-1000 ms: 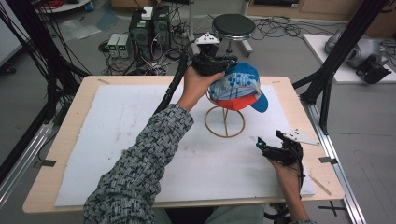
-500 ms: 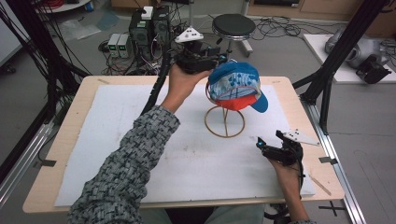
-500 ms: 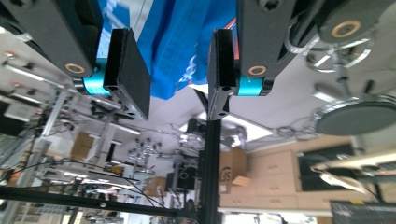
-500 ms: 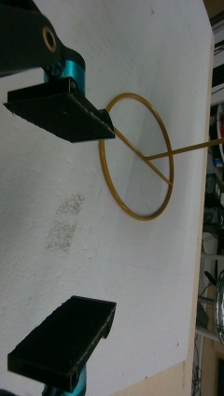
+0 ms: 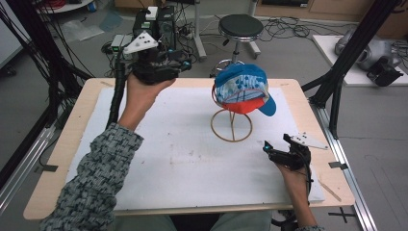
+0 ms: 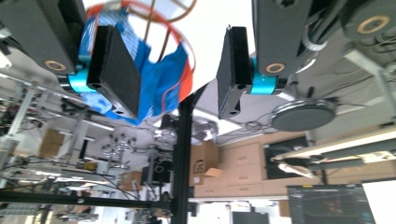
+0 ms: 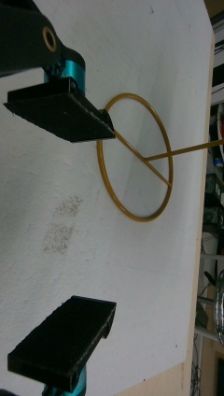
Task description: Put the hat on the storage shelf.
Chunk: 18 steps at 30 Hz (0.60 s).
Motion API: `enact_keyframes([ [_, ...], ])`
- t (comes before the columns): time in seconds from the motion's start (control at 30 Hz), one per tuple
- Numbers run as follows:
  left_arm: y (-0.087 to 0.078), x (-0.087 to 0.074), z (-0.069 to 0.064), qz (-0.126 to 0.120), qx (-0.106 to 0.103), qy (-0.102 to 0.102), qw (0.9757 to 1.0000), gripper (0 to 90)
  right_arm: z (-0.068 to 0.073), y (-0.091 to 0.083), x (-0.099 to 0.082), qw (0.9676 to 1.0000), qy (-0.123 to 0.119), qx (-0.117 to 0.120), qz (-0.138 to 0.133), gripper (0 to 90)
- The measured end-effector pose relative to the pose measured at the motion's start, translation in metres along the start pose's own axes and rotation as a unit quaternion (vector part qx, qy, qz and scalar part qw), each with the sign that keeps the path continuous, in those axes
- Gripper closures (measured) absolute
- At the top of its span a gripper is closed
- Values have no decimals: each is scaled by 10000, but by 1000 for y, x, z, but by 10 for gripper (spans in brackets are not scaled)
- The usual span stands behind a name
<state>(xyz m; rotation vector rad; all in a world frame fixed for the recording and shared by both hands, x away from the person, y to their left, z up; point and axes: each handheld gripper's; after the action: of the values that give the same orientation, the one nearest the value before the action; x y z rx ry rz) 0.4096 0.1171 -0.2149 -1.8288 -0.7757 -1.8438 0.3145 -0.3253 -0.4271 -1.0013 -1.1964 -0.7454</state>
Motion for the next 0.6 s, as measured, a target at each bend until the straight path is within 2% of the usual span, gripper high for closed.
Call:
enact_keyframes([
  [0.2, -38, -8, 7, 34, 319, 192, 9993, 456, 0, 0, 0, 10000, -16, -14, -9, 136],
  [0.37, -63, -17, 9, 62, 498, 315, 9982, 418, 0, 0, 0, 10000, -14, -25, -13, 136],
  [0.53, -93, -35, 8, 72, 592, 349, 9976, 404, 1, -1, 0, 10000, 5, -31, -2, 136],
  [0.6, -103, -44, 8, 113, 694, 361, 9969, 401, 1, -1, 0, 10000, 2, -20, -6, 136],
])
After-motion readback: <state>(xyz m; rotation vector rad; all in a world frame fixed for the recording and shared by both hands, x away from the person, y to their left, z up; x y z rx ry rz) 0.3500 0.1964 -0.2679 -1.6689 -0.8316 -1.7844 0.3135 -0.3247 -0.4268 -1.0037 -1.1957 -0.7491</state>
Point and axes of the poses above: each handheld gripper's, and its own axes: y roughly forward along the jaws, x roughly out of its top, z roughly to its left, and after that the axes turned 10 degrees about -z, right-handed
